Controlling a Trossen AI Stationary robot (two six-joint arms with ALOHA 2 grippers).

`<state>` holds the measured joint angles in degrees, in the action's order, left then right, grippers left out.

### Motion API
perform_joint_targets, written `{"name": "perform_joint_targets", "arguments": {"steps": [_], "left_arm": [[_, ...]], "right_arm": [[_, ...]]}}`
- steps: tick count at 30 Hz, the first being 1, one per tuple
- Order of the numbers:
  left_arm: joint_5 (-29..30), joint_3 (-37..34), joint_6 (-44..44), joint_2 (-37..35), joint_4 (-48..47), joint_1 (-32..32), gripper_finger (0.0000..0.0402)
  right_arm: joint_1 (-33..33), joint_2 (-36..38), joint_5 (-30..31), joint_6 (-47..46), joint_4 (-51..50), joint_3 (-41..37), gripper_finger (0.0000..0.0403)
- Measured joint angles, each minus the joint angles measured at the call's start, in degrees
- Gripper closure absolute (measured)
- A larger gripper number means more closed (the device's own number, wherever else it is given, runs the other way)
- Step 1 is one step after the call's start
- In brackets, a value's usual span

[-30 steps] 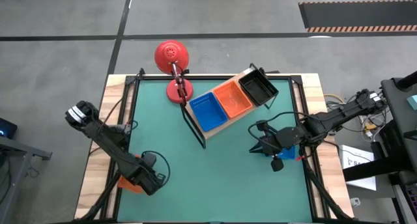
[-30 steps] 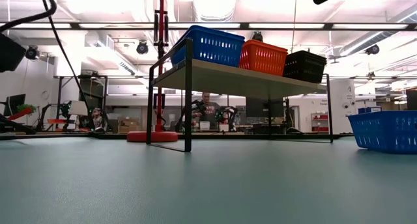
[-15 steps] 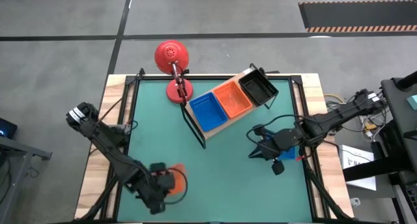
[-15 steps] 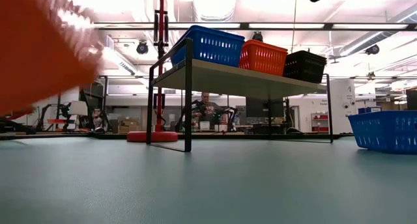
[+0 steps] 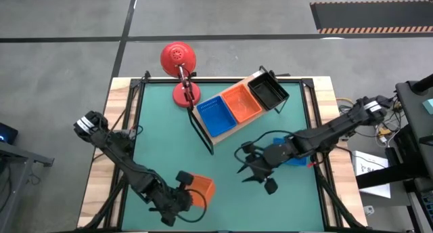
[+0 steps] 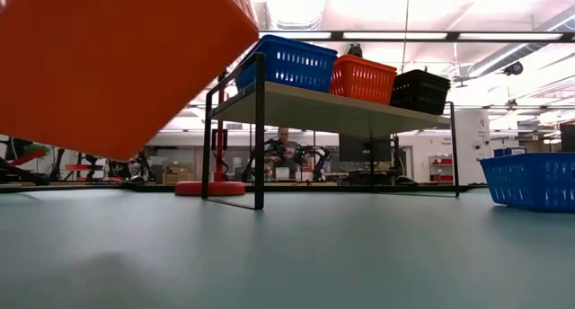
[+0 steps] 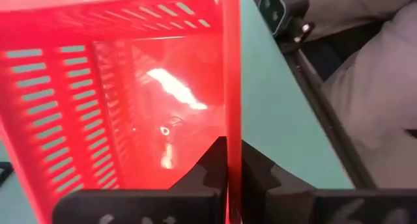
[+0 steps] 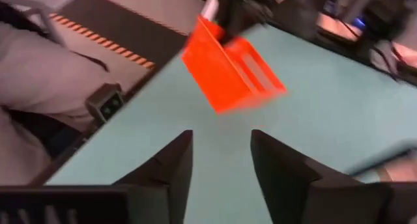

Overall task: Stack baskets on shelf by color
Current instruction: Stack the orange basket on top of the orange baskets on the shelf

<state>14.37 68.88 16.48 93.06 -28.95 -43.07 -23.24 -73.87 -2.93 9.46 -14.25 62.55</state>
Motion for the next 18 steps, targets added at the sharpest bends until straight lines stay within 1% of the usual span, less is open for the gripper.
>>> {"name": "perform_joint_targets", "arguments": {"steps": [4,8,13,18], "left_arm": [[2.4,0.0,-2.1,0.7,0.1,0.3,0.0402],[4.5,0.0,-2.1,0.8,0.5,0.7,0.0402],[6.2,-0.2,-2.4,0.8,0.7,1.1,0.0402],[7.3,-0.9,-3.8,0.8,0.7,1.5,0.0402]], "right_arm": [[0.0,-4.9,-3.3,2.4,-0.6,5.5,0.0228],[0.0,-9.4,-3.6,4.1,-1.5,10.6,0.0208],[0.5,-15.0,-3.7,4.9,-3.5,17.0,0.0198],[1.5,-19.8,-4.0,5.7,-5.2,22.6,0.0197]]}}
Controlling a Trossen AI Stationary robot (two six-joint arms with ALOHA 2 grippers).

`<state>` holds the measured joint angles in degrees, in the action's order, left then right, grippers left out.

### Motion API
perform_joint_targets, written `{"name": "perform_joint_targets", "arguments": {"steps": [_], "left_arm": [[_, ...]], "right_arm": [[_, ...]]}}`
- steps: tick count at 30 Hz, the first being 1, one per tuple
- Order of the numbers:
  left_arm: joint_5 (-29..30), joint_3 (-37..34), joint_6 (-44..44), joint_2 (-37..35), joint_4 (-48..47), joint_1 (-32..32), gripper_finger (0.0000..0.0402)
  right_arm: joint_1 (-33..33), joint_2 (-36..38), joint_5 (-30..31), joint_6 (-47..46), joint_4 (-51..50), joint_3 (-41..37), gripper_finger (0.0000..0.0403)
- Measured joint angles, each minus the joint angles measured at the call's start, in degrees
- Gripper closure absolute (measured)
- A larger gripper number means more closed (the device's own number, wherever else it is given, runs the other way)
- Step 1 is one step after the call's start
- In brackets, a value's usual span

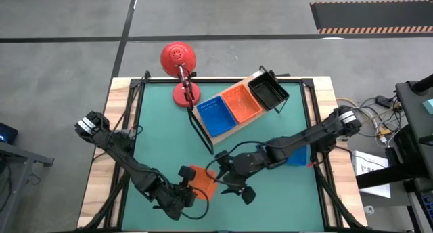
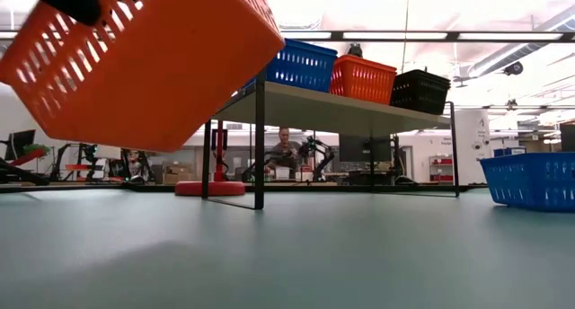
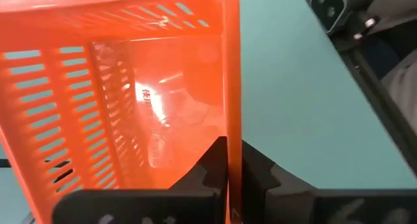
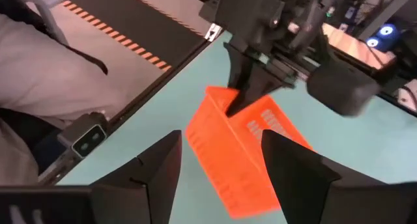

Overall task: Stack baskets on shelf by color
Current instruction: Stack the orange basket on top of the orange baskets on the shelf

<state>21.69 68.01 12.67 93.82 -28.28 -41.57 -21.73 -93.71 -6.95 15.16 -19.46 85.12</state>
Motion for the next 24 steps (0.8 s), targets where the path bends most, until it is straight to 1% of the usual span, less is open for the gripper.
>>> {"name": "perform_joint_targets", "arguments": {"steps": [6,9,14,17,21,24], "left_arm": [[0.3,-0.1,-1.7,0.0,0.3,0.0,0.0402],[0.3,0.0,-2.9,0.0,0.4,0.0,0.0402],[0.3,0.0,-6.0,0.0,1.4,0.4,0.0402],[0.7,0.0,-6.1,0.0,1.6,1.3,0.0402],[1.4,0.1,-6.1,0.0,1.8,2.8,0.0401],[1.4,0.0,-6.2,0.0,1.8,3.7,0.0401]], "right_arm": [[2.0,-4.3,-5.5,0.5,-0.5,3.5,0.0197],[2.9,-5.5,-5.8,1.2,-0.5,4.0,0.0197],[4.3,-7.3,-8.6,0.7,1.2,4.9,0.0197],[4.8,-8.5,-8.7,0.7,0.8,5.3,0.0197],[5.2,-9.7,-12.4,0.3,0.5,5.4,0.0197],[5.3,-10.0,-13.0,-0.3,0.1,5.4,0.0197]]}}
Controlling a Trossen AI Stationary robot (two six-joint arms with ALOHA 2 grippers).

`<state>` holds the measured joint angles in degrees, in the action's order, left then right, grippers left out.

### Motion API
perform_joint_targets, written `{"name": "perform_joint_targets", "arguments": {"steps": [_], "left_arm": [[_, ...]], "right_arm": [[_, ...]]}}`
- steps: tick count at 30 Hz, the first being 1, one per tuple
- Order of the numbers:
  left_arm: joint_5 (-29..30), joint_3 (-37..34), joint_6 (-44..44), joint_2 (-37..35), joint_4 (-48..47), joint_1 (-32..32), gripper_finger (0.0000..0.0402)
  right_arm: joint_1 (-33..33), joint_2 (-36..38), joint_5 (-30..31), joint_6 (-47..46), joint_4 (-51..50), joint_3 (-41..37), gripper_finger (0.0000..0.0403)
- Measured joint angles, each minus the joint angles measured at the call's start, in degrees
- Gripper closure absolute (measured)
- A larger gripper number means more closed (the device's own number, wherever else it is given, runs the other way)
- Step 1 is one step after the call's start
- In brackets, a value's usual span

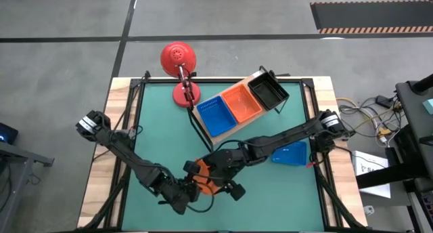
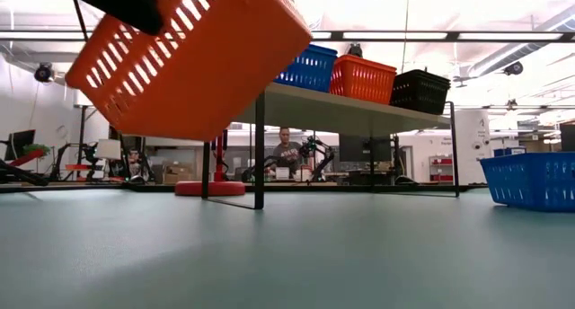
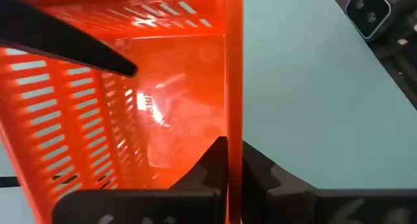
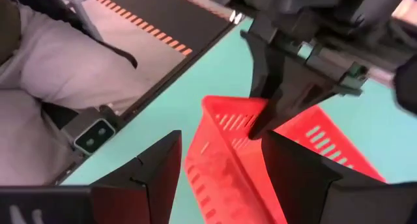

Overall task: Stack baskets on shelf by color
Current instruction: Stack the orange basket on top of the orange baskets on the shelf

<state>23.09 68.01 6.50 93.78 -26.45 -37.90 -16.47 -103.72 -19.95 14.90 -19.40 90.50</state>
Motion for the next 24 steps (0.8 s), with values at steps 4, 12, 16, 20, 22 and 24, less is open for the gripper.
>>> {"name": "perform_joint_targets", "arguments": {"steps": [4,12,16,20,22,24], "left_arm": [[-0.1,0.0,-2.7,0.0,0.8,0.4,0.0401],[-0.1,0.0,-7.3,0.0,1.9,0.7,0.0401],[0.6,0.0,-6.9,0.0,2.1,0.7,0.0402],[1.2,-0.2,-7.0,0.0,2.9,0.7,0.0399],[1.5,-0.2,-7.0,0.0,3.5,0.7,0.0389],[1.5,-0.1,-7.0,-0.1,4.1,0.7,0.0371]], "right_arm": [[0.0,0.0,0.0,0.1,-1.6,0.0,0.0198],[0.0,0.0,-0.2,2.1,-3.9,-0.1,0.0242],[0.0,0.0,-0.4,4.6,-4.3,-0.1,0.0294],[-0.1,0.0,-1.1,7.5,-4.5,-0.1,0.0353],[-0.1,0.0,-1.7,8.2,-4.8,-0.1,0.0381],[0.0,-0.1,-2.4,8.3,-4.6,-0.2,0.0389]]}}
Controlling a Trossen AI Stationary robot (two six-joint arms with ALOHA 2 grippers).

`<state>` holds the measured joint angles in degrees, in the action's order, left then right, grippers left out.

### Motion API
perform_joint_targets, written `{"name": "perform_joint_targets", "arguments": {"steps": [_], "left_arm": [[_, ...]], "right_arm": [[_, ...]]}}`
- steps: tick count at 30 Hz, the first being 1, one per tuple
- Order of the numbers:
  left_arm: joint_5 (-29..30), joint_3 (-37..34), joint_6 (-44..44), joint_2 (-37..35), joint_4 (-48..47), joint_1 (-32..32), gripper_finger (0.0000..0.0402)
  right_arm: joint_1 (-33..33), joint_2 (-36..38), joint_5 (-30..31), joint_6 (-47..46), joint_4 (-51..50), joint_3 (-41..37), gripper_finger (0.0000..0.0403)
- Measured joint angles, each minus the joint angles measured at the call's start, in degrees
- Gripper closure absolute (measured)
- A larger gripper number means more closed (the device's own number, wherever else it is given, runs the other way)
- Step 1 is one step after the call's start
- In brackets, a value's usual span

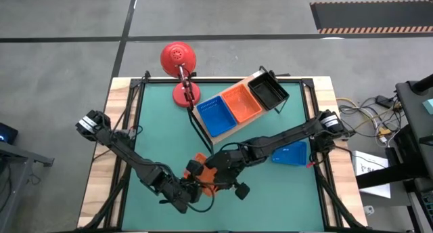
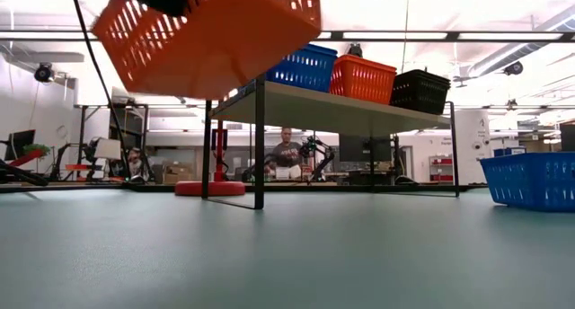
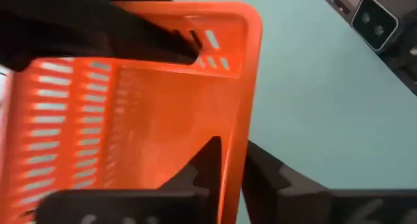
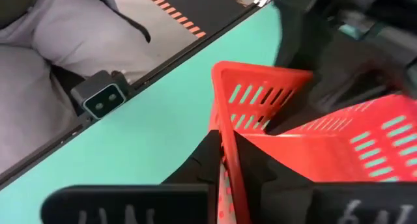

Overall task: Stack baskets on shelf by color
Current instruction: Stack the orange basket on top of the orange baskets on the shelf

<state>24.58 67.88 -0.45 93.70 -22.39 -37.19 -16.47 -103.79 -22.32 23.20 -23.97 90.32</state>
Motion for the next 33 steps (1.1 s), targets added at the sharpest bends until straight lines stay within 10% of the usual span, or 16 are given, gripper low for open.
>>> {"name": "perform_joint_targets", "arguments": {"steps": [11,33], "left_arm": [[1.1,0.8,-6.9,-0.1,2.2,-0.9,0.0278],[7.5,-0.5,-25.7,-8.9,12.1,-1.2,0.0274]], "right_arm": [[-0.1,0.0,-0.4,-0.1,-2.8,0.0,0.0394],[-6.9,8.6,8.4,-1.3,-20.7,0.0,0.0394]]}}
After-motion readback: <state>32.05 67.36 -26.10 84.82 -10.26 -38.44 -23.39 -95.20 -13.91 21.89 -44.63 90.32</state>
